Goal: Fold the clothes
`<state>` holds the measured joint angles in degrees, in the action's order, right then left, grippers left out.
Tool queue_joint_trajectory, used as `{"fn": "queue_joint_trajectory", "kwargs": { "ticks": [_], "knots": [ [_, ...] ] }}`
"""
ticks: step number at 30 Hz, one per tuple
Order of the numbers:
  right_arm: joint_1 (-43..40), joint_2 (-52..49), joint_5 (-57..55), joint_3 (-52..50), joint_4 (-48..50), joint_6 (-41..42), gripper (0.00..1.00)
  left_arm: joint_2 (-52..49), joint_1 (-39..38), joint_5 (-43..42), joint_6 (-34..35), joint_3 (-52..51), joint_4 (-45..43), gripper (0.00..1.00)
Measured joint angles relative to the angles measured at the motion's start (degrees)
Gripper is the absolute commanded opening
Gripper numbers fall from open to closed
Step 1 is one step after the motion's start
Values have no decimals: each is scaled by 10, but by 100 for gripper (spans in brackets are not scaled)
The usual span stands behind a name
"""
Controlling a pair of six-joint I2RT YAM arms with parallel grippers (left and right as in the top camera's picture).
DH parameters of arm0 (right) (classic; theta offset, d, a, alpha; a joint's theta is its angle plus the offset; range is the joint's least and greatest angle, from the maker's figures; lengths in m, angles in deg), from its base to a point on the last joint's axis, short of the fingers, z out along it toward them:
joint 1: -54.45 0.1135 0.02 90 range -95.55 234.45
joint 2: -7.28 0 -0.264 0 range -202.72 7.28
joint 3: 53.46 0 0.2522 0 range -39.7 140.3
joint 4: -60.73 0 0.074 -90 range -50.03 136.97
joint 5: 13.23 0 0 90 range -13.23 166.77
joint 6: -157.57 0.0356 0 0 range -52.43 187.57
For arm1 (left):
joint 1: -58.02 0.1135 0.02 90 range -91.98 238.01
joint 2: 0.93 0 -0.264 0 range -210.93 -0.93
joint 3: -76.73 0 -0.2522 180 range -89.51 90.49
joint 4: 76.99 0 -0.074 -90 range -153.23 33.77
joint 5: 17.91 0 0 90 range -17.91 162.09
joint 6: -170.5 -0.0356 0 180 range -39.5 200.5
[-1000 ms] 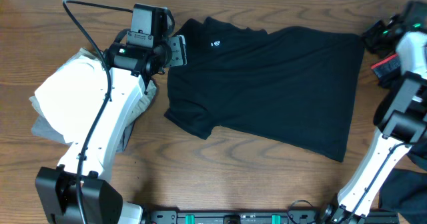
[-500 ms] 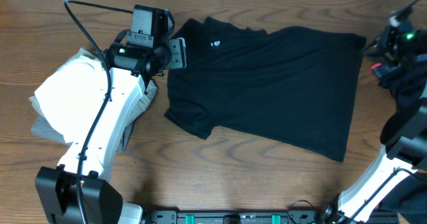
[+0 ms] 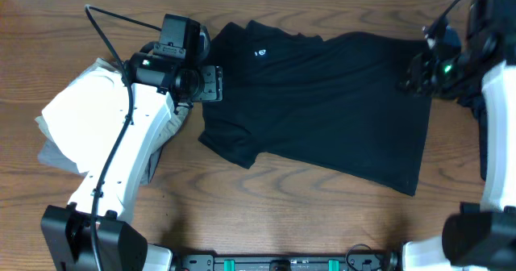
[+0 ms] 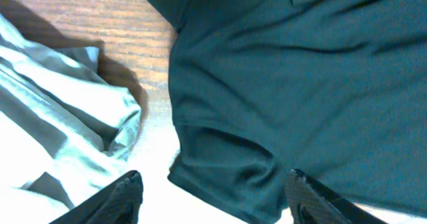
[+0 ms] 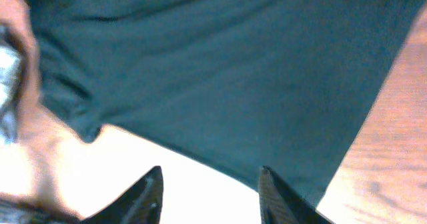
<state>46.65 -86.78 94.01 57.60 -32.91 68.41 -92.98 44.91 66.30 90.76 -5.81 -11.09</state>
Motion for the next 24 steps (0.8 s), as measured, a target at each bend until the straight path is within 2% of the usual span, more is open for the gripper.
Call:
{"fn": "queue_joint_trajectory", "kwargs": {
  "ticks": [3, 5, 9, 16, 24],
  "knots": [
    [5, 26, -25, -134, 69, 60, 38, 0, 0, 0, -2, 0, -1, 74],
    [0, 16, -38, -225, 124, 94, 22, 0, 0, 0, -4, 0, -1, 75],
    [-26, -14, -38, -385, 210, 149, 3, 0, 0, 0, -13, 0, 0, 75],
    [-45, -13, -36, -478, 322, 214, 1, 0, 0, 0, -15, 0, -2, 75],
    [-77, 30, -78, -547, 364, 321, 1, 0, 0, 0, -16, 0, -3, 76]
  ]
}}
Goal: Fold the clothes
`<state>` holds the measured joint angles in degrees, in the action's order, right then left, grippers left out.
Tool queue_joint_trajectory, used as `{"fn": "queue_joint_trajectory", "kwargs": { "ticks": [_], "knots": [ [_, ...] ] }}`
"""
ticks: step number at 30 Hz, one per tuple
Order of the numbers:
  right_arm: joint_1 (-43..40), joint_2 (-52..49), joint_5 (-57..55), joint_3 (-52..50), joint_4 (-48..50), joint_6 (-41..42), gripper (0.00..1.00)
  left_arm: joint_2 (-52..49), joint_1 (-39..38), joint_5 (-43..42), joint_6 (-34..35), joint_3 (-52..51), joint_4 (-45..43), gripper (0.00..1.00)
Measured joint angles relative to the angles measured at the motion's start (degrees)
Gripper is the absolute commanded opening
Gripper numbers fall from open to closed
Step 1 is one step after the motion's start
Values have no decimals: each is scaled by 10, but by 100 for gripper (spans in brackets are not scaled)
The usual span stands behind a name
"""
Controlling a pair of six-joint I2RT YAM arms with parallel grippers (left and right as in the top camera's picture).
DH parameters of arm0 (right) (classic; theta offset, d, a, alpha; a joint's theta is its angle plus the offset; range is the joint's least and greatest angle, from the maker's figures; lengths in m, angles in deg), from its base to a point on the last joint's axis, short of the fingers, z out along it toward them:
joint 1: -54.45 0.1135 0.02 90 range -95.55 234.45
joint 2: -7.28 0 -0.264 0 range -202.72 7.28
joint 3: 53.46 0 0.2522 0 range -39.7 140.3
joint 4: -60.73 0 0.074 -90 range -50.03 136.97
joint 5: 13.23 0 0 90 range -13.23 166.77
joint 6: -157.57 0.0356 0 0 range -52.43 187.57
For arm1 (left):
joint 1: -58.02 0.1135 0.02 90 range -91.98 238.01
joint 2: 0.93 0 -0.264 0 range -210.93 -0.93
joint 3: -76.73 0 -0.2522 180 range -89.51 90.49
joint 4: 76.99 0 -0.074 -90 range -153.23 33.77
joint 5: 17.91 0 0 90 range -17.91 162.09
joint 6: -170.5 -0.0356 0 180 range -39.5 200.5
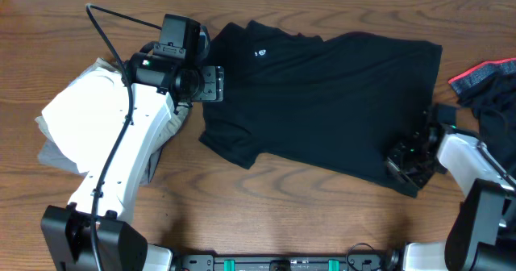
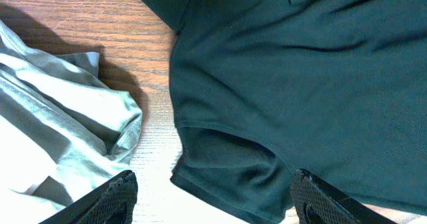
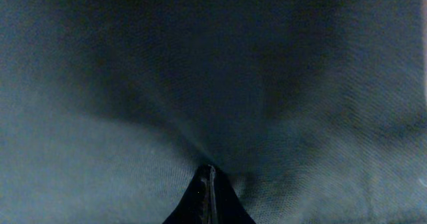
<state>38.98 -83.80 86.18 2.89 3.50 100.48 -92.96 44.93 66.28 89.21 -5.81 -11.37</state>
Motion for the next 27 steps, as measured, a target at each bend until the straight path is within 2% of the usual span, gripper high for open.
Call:
{"fn": "queue_joint_trajectory", "kwargs": {
  "ticks": [4, 7, 11, 19, 27],
  "knots": [
    [-75, 5, -31, -4, -4, 20, 1, 0, 0, 0, 0, 0, 1, 76],
    [-125, 5, -47, 0, -3, 5, 1, 0, 0, 0, 0, 0, 5, 76],
    [-160, 2, -40, 8, -3, -63, 13, 2, 0, 0, 0, 0, 16, 76],
    [-161, -3, 23, 23, -16, -165, 38, 4, 0, -35, 0, -14, 78, 76],
    [-161, 77, 97, 76, -56, -195, 46, 8, -1, -83, 14, -135, 75, 76]
  ]
}}
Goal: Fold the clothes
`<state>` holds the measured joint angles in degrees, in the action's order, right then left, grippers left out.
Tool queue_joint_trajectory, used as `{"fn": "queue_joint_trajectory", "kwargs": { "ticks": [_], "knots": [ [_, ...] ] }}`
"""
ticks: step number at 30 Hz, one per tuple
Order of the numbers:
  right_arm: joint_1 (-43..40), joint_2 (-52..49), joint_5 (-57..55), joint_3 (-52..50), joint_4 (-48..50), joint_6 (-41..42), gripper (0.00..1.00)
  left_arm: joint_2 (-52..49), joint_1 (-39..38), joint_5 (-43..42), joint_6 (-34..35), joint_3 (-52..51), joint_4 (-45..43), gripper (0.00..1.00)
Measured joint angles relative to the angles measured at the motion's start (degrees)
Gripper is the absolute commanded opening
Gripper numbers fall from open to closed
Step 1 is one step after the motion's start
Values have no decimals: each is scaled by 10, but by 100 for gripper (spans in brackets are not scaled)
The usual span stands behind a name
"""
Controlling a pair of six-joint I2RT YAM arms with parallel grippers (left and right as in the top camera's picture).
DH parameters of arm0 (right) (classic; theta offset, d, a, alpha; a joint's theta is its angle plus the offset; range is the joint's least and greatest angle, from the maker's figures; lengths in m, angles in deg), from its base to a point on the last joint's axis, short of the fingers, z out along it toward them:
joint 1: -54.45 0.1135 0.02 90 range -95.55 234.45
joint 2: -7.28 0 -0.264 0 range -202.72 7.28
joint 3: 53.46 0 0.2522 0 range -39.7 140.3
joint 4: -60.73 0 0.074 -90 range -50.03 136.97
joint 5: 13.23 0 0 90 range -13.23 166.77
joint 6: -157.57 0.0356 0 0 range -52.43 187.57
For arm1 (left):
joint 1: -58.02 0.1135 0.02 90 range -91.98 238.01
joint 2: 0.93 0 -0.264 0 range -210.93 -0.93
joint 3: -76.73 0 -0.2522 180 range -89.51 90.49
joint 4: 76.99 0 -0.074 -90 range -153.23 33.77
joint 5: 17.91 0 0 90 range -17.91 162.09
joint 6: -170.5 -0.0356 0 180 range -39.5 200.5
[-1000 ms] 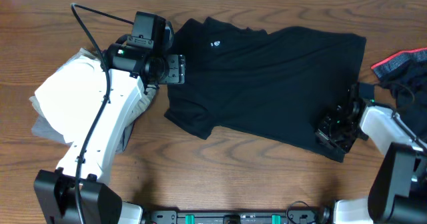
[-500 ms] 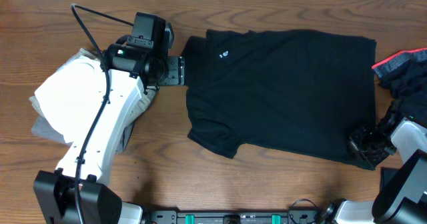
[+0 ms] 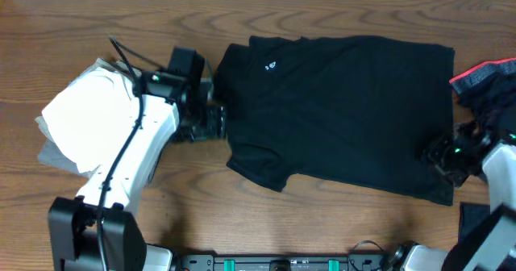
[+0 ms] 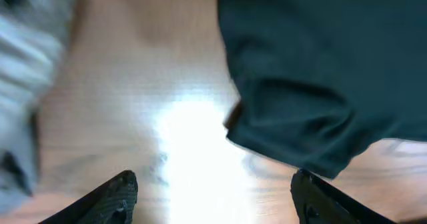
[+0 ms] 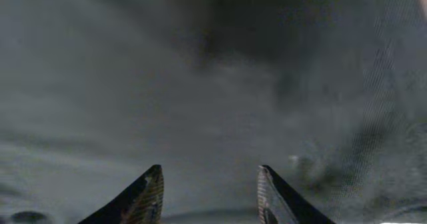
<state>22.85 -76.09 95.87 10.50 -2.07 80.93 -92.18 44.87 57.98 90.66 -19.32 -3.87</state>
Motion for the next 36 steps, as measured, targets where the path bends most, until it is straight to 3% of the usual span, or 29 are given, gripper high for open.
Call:
{"fn": "queue_joint_trajectory", "kwargs": {
  "ticks": [5, 9, 12, 20, 27, 29, 36],
  "knots": [
    [0, 53, 13, 9, -22, -4, 45, 0, -1, -65, 8, -96, -65, 76],
    [0, 60, 17, 9, -27, -4, 46, 0, -8, -96, 14, -164, -158, 64],
    [0, 60, 19, 9, -28, -4, 45, -1, -17, -106, 16, -189, -195, 54],
    [0, 60, 19, 9, -28, -4, 45, -46, -36, -110, 14, -193, -240, 47],
    [0, 60, 20, 9, -31, -4, 44, -81, -35, -123, 18, -188, -236, 18],
    [0, 60, 19, 9, -32, -4, 44, -84, -35, -123, 17, -187, -227, 6],
    [0, 60, 15, 9, -42, -7, 44, -84, -35, -123, 16, -156, -132, 6]
  ]
}}
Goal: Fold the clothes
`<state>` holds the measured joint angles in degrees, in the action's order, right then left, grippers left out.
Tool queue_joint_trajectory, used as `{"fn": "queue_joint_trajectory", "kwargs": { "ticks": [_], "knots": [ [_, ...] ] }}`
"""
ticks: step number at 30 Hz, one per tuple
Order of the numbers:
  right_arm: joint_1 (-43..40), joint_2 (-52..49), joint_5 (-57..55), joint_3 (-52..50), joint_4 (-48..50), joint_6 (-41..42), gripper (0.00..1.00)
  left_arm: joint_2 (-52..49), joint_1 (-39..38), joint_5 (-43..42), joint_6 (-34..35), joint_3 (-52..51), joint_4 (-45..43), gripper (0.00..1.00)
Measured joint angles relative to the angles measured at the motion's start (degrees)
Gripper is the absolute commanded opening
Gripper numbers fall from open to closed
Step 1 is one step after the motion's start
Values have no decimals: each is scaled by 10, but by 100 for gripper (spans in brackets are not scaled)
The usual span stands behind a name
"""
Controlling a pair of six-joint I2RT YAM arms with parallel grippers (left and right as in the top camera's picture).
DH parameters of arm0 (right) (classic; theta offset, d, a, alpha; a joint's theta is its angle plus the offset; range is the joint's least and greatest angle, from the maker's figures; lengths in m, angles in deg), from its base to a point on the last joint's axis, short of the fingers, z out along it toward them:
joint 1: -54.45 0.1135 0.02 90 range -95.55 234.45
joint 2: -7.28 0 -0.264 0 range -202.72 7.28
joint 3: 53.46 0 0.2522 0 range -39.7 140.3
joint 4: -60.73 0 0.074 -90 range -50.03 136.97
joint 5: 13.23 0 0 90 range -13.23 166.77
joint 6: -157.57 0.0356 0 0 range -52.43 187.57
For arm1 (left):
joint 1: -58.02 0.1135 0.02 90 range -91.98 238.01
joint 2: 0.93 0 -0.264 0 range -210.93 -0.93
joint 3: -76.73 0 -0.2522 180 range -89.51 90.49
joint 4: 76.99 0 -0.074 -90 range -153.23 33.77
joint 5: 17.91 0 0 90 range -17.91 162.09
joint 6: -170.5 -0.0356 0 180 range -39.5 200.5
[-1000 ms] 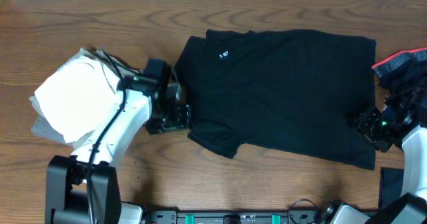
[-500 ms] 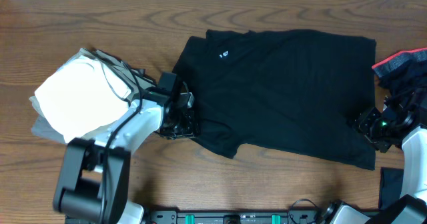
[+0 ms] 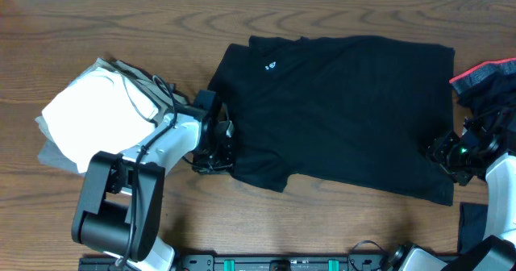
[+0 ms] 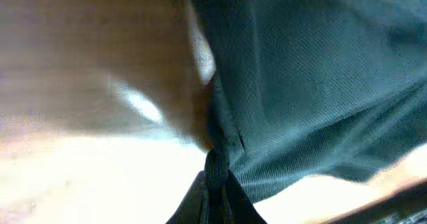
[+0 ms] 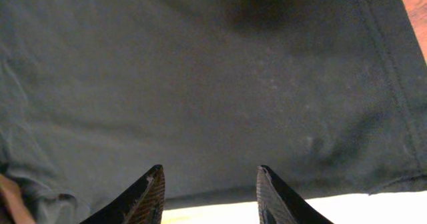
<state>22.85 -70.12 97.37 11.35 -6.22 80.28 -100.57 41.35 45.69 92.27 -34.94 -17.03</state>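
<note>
A black T-shirt [image 3: 339,102] lies spread on the wooden table, collar to the left, a small white logo near it. My left gripper [image 3: 221,148] sits low at the shirt's near-left sleeve, shut on its edge; the left wrist view shows the dark cloth [image 4: 300,91] pinched between the closed fingers [image 4: 215,184]. My right gripper [image 3: 442,152] hovers at the shirt's lower right hem, open; the right wrist view shows its two fingertips [image 5: 150,194] apart over the flat cloth [image 5: 213,84].
A heap of white and grey clothes [image 3: 89,114] lies at the left of the table [image 3: 105,21]. A dark garment with a red band [image 3: 484,77] lies at the right edge. Bare wood runs along the front.
My left gripper was open beside the shirt's left sleeve; now it is further toward the front and shut on the sleeve's edge. The right gripper stays open at the lower right hem.
First the shirt lay skewed, both grippers open, left by the collar, right at the far right corner. Then the right gripper was shut on the lower right hem. Then the shirt lay further right and straighter, right gripper open. Now the left holds the sleeve.
</note>
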Motion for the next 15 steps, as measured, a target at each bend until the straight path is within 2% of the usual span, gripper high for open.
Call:
{"fn": "queue_joint_trajectory", "kwargs": {
  "ticks": [6, 10, 15],
  "knots": [
    [0, 0, -36, 0, -31, -3, 53, 61, 0, 0, 4, 24, 91, 6],
    [0, 0, -71, -7, -36, 6, 57, 120, 0, 0, 28, 26, 105, 6],
    [-7, -2, -111, -39, -28, 28, 57, 156, 0, 0, 52, 26, 106, 6]
  ]
}}
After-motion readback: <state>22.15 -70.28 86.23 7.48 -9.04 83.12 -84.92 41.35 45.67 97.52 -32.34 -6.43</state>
